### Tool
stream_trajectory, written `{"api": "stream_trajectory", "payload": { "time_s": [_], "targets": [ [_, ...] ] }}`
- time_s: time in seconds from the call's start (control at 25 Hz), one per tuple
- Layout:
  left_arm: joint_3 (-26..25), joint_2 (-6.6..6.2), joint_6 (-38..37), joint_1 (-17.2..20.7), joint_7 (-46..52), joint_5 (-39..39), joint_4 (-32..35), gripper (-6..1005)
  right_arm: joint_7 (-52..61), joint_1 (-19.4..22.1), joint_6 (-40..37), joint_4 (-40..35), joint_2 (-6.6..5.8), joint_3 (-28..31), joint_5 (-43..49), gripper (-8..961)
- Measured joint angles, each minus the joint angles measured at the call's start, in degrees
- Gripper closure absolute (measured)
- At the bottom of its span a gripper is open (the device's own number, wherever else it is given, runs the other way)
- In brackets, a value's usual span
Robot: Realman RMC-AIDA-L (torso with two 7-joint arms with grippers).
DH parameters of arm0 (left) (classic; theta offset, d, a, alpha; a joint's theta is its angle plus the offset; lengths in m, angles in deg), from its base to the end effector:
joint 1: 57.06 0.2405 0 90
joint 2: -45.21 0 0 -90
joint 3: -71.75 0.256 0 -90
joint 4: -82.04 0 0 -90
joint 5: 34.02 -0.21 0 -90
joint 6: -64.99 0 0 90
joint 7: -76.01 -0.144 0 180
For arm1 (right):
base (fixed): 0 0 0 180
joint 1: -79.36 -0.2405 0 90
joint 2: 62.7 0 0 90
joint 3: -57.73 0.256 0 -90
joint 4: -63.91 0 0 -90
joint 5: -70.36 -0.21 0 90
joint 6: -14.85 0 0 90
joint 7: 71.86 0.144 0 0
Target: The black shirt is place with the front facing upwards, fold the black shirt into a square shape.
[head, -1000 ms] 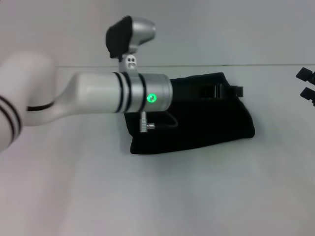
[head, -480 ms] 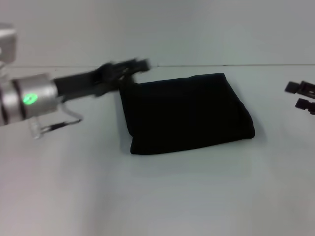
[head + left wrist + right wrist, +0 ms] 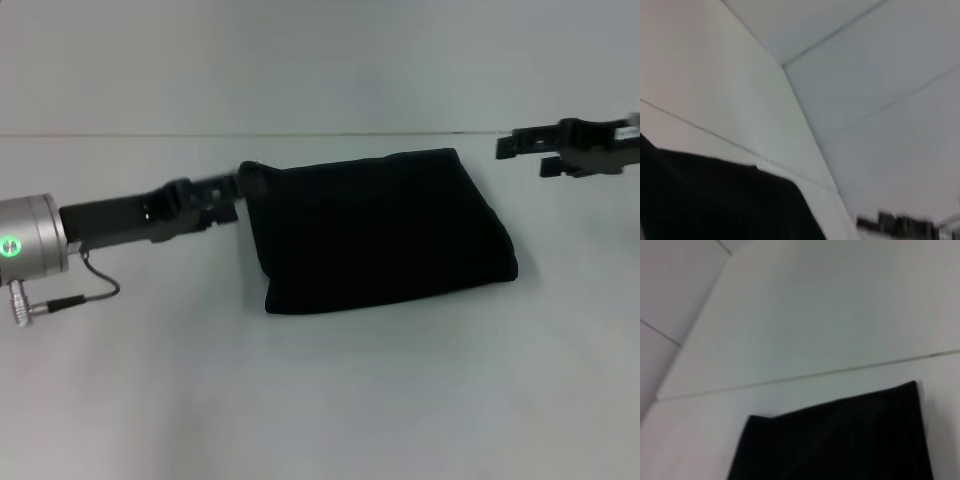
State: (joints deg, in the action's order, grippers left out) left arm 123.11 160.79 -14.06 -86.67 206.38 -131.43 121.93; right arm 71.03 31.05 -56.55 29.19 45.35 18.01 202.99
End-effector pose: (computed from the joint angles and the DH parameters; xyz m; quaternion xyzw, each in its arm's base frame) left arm -0.2474 0.3655 0.0254 -0.7520 -0.5652 -0.3306 0.0757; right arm 0.2351 0.4471 0.0697 -0.7739 0.5802 0.1460 0.2076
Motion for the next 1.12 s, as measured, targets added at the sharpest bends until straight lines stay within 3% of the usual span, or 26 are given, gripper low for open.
{"api": "stream_trajectory", "payload": {
  "time_s": [0.2,0.36,0.68,0.92,1.12],
  "targets": [
    [-0.1,-0.96,-5.3,-1.5,-4.1,-11.3,3.1,78,2.8,-3.8,3.6,-0.6,1.71,-5.0,7.1,15],
    [-0.7,-0.17,-3.5,-1.2,-10.2,-15.2,4.0,79,3.2,-4.6,6.4,-0.5,2.91,-7.9,8.5,15],
    [-6.5,1.30,-2.0,-0.9,-10.5,-15.0,3.6,82,3.4,-5.4,5.8,0.2,5.39,-8.2,6.9,15],
    [-7.5,1.60,-1.9,-1.2,-10.5,-14.9,3.5,83,3.8,-6.5,6.0,3.5,5.75,-8.6,7.6,15],
    [-7.6,2.02,-1.6,-1.3,-10.5,-14.8,3.7,85,6.1,-6.1,5.8,1.9,5.81,-9.9,10.0,15]
  ]
}}
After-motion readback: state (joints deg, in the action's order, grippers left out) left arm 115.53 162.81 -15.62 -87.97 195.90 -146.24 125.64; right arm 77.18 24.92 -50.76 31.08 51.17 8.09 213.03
